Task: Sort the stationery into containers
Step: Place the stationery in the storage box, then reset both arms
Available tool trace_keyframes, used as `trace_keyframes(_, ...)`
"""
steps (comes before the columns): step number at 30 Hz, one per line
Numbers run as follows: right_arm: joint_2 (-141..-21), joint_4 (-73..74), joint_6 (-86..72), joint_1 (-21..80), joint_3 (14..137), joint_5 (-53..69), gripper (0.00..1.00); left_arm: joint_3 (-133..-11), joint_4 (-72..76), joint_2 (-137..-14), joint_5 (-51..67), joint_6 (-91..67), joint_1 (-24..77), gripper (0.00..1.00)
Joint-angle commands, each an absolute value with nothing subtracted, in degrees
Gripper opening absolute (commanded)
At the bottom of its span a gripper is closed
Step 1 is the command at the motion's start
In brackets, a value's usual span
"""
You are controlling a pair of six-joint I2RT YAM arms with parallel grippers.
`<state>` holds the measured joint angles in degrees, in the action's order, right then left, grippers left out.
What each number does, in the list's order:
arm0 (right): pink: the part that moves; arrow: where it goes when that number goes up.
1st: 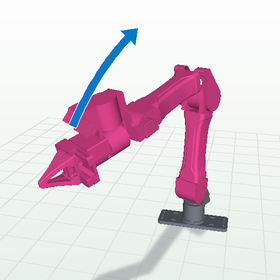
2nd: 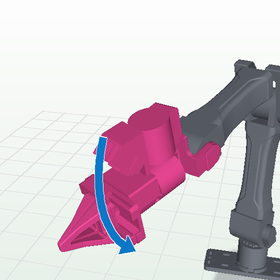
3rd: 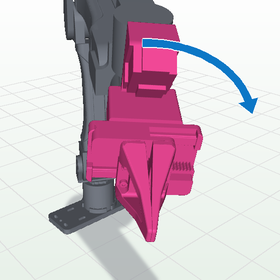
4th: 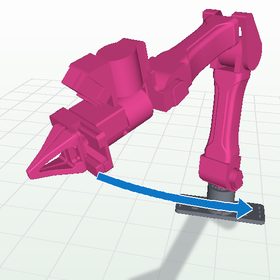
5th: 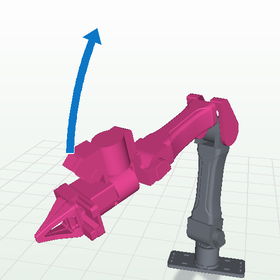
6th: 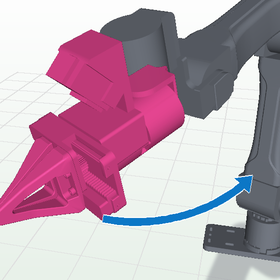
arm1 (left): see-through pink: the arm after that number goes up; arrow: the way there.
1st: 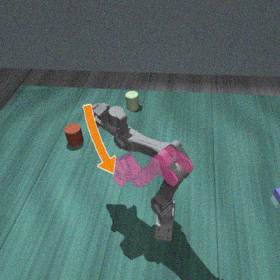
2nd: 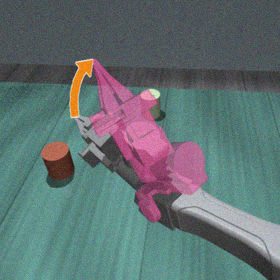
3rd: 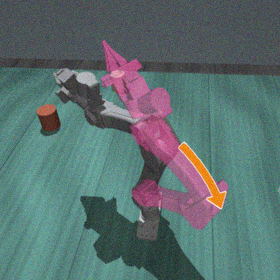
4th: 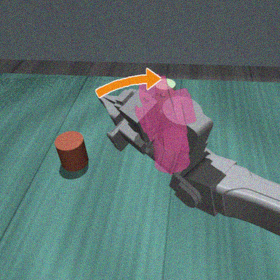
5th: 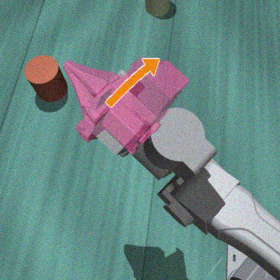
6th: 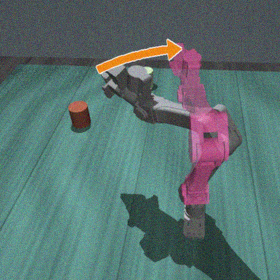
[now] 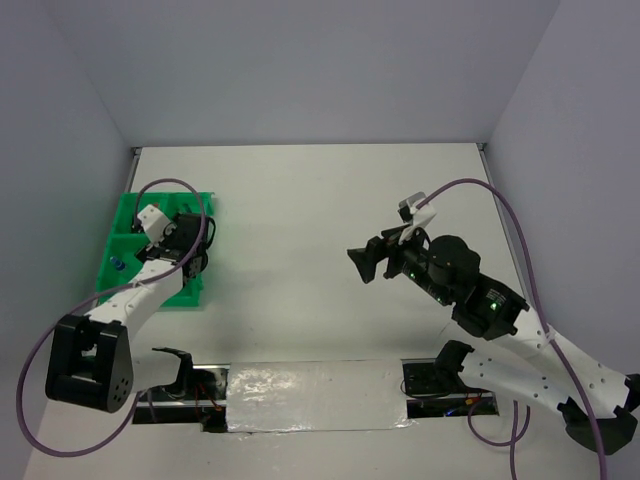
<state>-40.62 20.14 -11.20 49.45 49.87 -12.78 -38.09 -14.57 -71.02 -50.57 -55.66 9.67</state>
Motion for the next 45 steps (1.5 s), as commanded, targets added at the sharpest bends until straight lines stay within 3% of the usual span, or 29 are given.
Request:
trace_keyframes(1,-38.94,18.19,-10.46,48.96,52.03,-13.09,1.00,-42.88,-15.81,-66.46,-46.59,-50.20,10.19,0.99)
trace_keyframes(14,-28.75,36.55,-11.87,48.96,64.05,-30.40,1.00,-63.45,-38.48,-49.05,-32.09,-31.13,22.76,0.99)
trace_keyframes(28,-22.15,57.73,-13.88,48.96,74.35,-39.02,1.00,-74.35,-65.28,-30.33,-39.81,-27.07,22.76,0.99)
trace_keyframes(45,-15.12,64.60,-15.38,48.96,76.64,-39.73,1.00,-80.77,-71.19,-20.92,-37.00,-23.99,22.76,0.99)
